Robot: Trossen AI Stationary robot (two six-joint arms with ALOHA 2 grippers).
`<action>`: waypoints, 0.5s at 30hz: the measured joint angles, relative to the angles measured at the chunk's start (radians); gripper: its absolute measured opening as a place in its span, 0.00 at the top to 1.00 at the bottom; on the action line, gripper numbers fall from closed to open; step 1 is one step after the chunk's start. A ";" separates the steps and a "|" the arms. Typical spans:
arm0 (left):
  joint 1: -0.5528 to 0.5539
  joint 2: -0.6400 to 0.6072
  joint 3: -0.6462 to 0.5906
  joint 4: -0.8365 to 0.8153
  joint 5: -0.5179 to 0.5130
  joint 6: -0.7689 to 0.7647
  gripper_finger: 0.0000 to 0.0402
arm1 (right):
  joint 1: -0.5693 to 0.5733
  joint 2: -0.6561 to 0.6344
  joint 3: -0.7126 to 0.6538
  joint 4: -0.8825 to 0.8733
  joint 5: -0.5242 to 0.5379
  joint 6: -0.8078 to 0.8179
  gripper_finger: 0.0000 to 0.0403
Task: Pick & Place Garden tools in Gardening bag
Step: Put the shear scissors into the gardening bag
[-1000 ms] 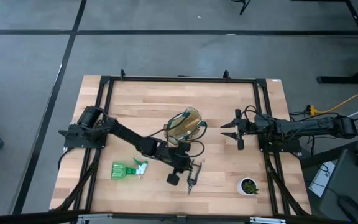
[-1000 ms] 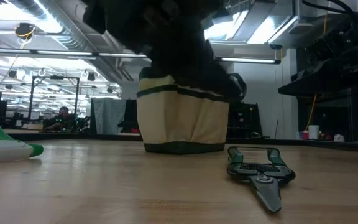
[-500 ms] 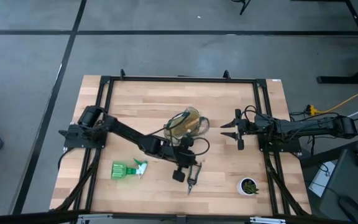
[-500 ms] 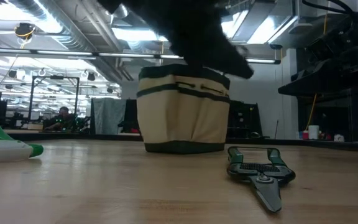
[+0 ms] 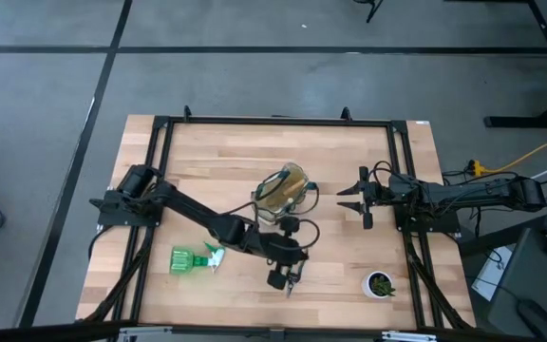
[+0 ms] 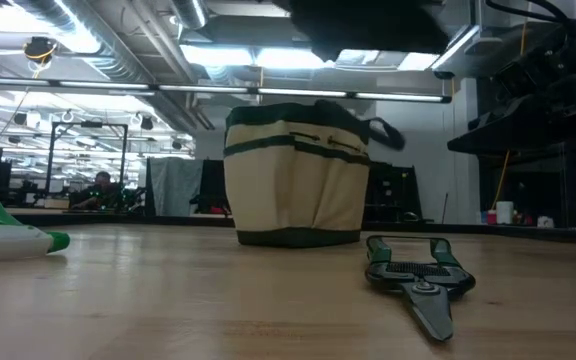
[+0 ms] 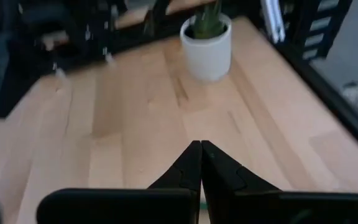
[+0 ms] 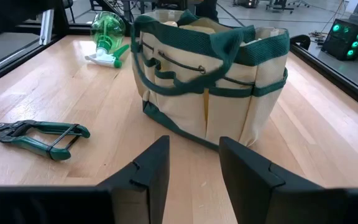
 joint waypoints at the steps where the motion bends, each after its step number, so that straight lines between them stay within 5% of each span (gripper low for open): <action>1: -0.004 0.011 0.002 0.020 0.000 0.002 0.99 | 0.000 0.000 0.000 0.000 0.000 0.000 0.64; 15: -0.012 0.172 0.021 0.013 -0.094 -0.075 0.99 | 0.000 0.000 0.000 0.000 0.000 0.000 0.64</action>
